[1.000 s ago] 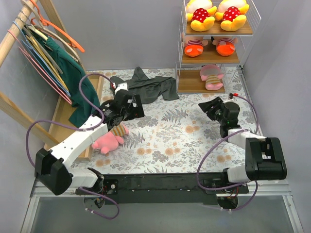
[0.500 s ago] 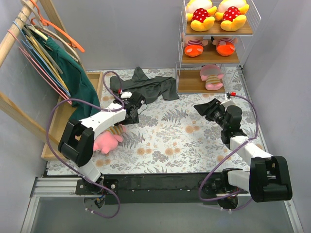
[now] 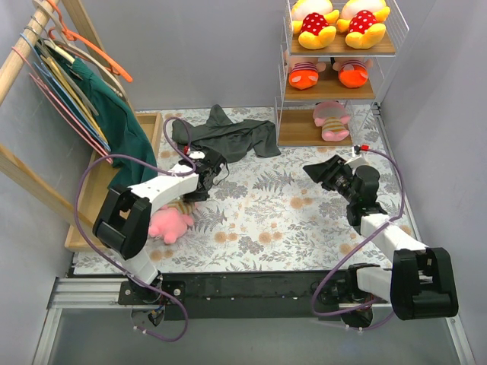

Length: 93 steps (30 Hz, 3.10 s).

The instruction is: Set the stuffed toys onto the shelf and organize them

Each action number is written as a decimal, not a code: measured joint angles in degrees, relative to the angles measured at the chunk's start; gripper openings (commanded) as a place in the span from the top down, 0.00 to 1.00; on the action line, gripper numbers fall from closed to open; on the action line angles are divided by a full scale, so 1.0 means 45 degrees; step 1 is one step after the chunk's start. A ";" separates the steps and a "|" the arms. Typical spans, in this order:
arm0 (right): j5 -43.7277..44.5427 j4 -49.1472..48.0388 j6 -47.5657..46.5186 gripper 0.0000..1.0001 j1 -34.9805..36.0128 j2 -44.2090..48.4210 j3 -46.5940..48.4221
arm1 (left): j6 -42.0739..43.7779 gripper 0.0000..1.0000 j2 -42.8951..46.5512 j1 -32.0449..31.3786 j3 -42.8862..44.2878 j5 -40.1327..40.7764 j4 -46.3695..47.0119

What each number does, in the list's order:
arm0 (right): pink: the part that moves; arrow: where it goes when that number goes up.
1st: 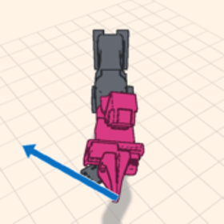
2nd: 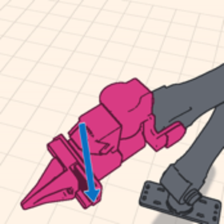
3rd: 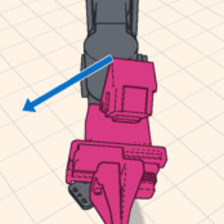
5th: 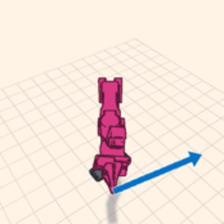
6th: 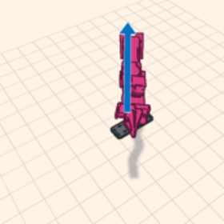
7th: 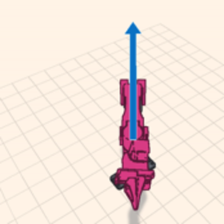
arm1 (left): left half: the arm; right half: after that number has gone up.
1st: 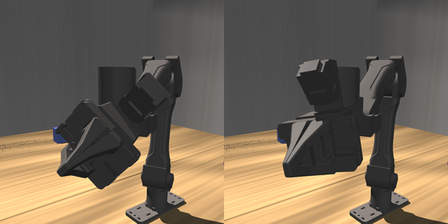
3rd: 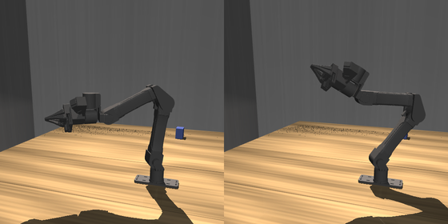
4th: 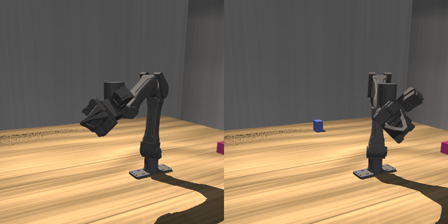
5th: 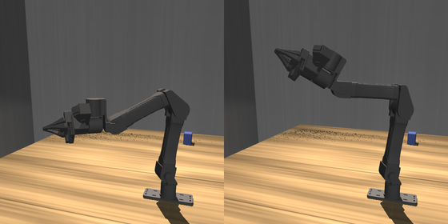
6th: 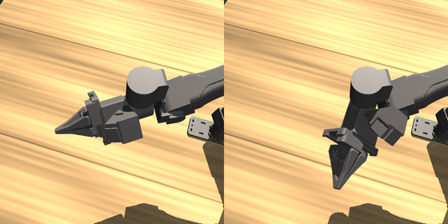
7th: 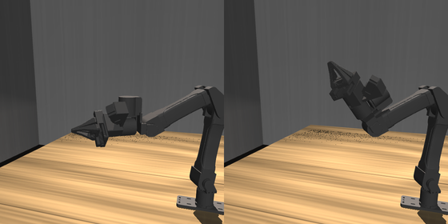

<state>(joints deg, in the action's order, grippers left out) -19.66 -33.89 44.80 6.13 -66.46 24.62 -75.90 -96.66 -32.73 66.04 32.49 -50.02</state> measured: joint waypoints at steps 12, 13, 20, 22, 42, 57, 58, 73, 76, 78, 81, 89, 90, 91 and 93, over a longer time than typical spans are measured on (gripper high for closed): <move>-0.1821 0.0471 -0.0384 0.39 0.0287 -0.0296 0.0461 | 0.0879 1.00 0.1059 -0.0962 -0.0291 -0.3133 0.1855; -0.2118 0.0559 -0.0408 0.37 0.0491 -0.0427 0.0554 | 0.0952 1.00 0.1418 -0.1209 -0.0291 -0.3716 0.2210; -0.3721 -0.0243 0.0384 0.36 0.2220 -0.0947 0.0593 | 0.1185 1.00 0.4017 -0.1671 -0.0787 -0.7261 0.5095; -0.4056 -0.1078 0.1151 0.35 0.2701 -0.1341 0.0573 | 0.1209 1.00 0.4605 -0.1671 -0.1185 -0.7990 0.5863; -0.3279 -0.0194 0.3687 0.35 0.4405 -0.1345 0.0918 | 0.1637 1.00 0.5022 -0.1583 -0.3283 -1.1064 0.9058; -0.1938 0.4828 0.2390 0.39 0.4478 -0.0602 0.3390 | 0.1579 1.00 0.5202 -0.1695 -0.3546 -1.1851 0.9763; -0.1923 0.5450 0.2079 0.39 0.4488 -0.0690 0.3808 | 0.1583 1.00 0.5236 -0.1695 -0.3546 -1.1851 0.9792; -0.1622 0.8208 0.0418 0.52 0.5260 -0.1389 0.5047 | 0.1574 1.00 0.5532 -0.1695 -0.4201 -1.2094 1.0355; -0.1671 0.7980 0.0525 0.54 0.5338 -0.1389 0.4949 | 0.1525 1.00 0.5707 -0.1695 -0.4367 -1.2094 1.0462; -0.1729 0.7781 0.0690 0.59 0.5338 -0.1389 0.4881 | 0.1525 1.00 0.5833 -0.1695 -0.4381 -1.2080 1.0501; -0.1855 0.7281 0.0933 0.75 0.5333 -0.1389 0.4643 | 0.1535 1.00 0.5921 -0.1695 -0.4381 -1.2084 1.0516; -0.2239 0.5697 0.1248 0.99 0.5294 -0.1365 0.4075 | 0.1535 0.53 0.5945 -0.1695 -0.4381 -1.2089 1.0462; -0.2239 0.5659 0.1054 0.99 0.5289 -0.1345 0.4095 | 0.1530 0.35 0.5974 -0.1695 -0.4381 -1.2084 1.0467; -0.2244 0.5649 0.0787 0.99 0.5275 -0.1326 0.4163 | 0.1530 0.25 0.6023 -0.1695 -0.4376 -1.2084 1.0467; -0.2239 0.5566 0.0301 0.99 0.5251 -0.1311 0.4303 | 0.1530 0.13 0.6159 -0.1695 -0.4337 -1.2070 1.0443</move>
<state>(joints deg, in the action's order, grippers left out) -29.74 -8.84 46.15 29.76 -72.36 43.99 -69.01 -68.95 -40.36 46.52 -21.82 -3.03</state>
